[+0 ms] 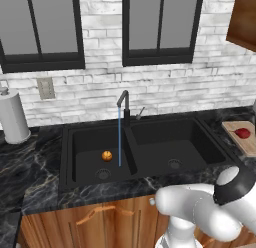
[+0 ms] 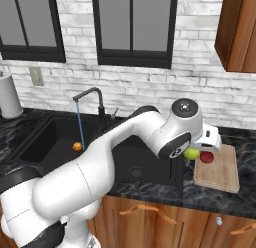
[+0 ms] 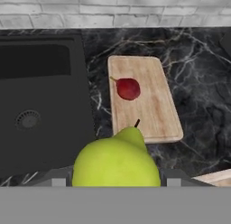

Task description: Pick the pear, pear, orange from the sink and place them on the cutting board to airdry. Then turn off the sink faucet.

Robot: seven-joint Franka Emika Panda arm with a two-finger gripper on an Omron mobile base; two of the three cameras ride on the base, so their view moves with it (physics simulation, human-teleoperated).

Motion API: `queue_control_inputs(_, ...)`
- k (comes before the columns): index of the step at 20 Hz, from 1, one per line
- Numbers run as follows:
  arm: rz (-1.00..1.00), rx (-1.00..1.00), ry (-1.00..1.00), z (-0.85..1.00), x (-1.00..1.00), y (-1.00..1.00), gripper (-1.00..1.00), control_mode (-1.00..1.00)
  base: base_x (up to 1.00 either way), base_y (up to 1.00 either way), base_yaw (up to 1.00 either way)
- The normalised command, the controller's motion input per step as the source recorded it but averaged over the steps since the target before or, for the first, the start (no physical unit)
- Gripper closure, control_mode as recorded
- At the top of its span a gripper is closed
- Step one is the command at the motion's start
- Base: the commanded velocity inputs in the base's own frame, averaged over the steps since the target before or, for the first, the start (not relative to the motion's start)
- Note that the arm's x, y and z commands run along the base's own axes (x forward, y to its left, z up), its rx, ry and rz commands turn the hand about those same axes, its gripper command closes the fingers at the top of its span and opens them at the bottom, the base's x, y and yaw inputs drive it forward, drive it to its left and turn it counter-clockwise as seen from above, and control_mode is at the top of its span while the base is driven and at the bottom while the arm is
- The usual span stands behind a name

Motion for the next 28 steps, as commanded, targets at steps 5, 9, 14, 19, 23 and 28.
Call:
queue_control_inputs(5, 0.00, -0.07, -0.02, -0.15, -0.08, 0.00, 1.00, -1.00, 0.00, 0.00, 0.00)
queue_control_inputs(9, 0.01, -0.11, -0.13, -0.01, -0.25, 0.00, 1.00, -1.00, 0.00, 0.00, 0.00)
queue_control_inputs(14, 0.00, -0.09, -0.05, 0.00, -0.04, 0.00, 1.00, -1.00, 0.00, 0.00, 0.00)
queue_control_inputs(19, 0.00, -0.05, 0.00, -0.05, 0.00, 0.00, 1.00, -1.00, 0.00, 0.00, 0.00)
queue_control_inputs(23, 0.00, -0.01, 0.01, -0.06, 0.06, -0.09, 1.00, -1.00, 0.00, 0.00, 0.00)
queue_control_inputs(28, 0.00, 0.00, 0.14, 0.00, 0.22, -0.24, 1.00, -1.00, 0.00, 0.00, 0.00)
